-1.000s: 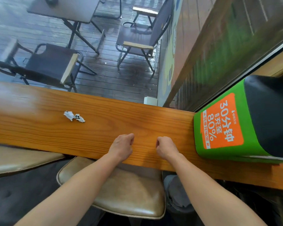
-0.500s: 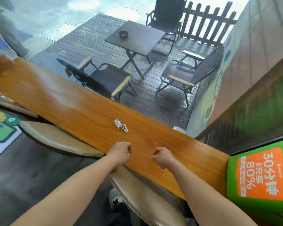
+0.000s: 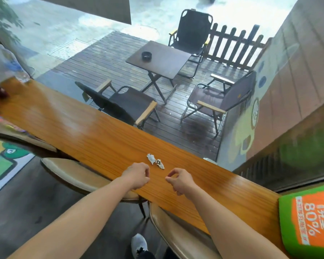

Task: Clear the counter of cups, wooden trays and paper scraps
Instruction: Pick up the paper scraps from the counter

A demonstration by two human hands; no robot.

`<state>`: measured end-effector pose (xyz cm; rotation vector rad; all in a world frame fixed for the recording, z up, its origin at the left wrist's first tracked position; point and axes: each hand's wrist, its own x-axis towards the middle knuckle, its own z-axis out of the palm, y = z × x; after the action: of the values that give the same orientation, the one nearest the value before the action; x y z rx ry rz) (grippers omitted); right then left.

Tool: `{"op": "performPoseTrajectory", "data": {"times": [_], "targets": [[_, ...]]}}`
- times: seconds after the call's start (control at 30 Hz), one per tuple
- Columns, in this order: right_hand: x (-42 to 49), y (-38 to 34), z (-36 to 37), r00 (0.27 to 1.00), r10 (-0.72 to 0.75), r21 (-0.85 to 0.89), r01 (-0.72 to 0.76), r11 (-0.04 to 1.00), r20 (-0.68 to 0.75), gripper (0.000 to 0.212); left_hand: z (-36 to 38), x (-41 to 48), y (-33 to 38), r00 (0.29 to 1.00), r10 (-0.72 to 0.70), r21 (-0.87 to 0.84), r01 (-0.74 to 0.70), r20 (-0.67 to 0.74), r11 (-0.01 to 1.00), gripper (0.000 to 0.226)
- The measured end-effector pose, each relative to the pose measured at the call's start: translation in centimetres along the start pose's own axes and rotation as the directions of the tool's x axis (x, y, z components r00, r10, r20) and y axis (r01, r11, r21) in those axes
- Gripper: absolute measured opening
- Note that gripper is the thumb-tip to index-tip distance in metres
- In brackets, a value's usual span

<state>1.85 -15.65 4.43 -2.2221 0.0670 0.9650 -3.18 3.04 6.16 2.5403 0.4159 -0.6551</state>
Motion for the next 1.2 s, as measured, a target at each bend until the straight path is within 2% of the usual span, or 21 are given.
{"op": "performPoseTrajectory", "data": {"times": [0.33, 0.5, 0.77, 0.83, 0.97, 1.2], "targets": [[4.2, -0.1, 0.8, 0.995, -0.086, -0.129, 0.080, 0.988, -0.044, 0.020, 1.0, 4.5, -0.7, 0.997, -0.014, 0.097, 0.020, -0.072, 0.995, 0.023], [8.3, 0.4, 1.5, 0.992, -0.123, -0.182, 0.115, 0.976, -0.032, 0.029, 1.4, 7.8, -1.0, 0.998, -0.030, 0.119, 0.036, -0.057, 0.992, 0.031], [14.7, 1.3, 3.4, 0.984, -0.161, -0.166, 0.147, 0.975, -0.075, 0.038, 3.8, 13.5, -1.1, 0.994, -0.065, 0.117, 0.075, -0.092, 0.990, 0.059], [15.4, 1.5, 3.9, 0.983, -0.178, -0.180, 0.166, 0.970, -0.053, 0.038, 4.3, 14.3, -1.2, 0.994, -0.071, 0.117, 0.081, -0.083, 0.990, 0.058], [15.8, 1.6, 4.7, 0.979, -0.202, -0.242, 0.193, 0.951, -0.012, 0.031, 5.0, 15.0, -1.8, 0.995, -0.076, 0.114, 0.083, -0.063, 0.990, 0.038], [14.9, 1.3, 5.7, 0.976, -0.208, -0.299, 0.179, 0.937, -0.067, 0.021, 5.5, 15.1, -3.1, 0.998, -0.020, 0.164, 0.029, -0.054, 0.986, 0.025]]}}
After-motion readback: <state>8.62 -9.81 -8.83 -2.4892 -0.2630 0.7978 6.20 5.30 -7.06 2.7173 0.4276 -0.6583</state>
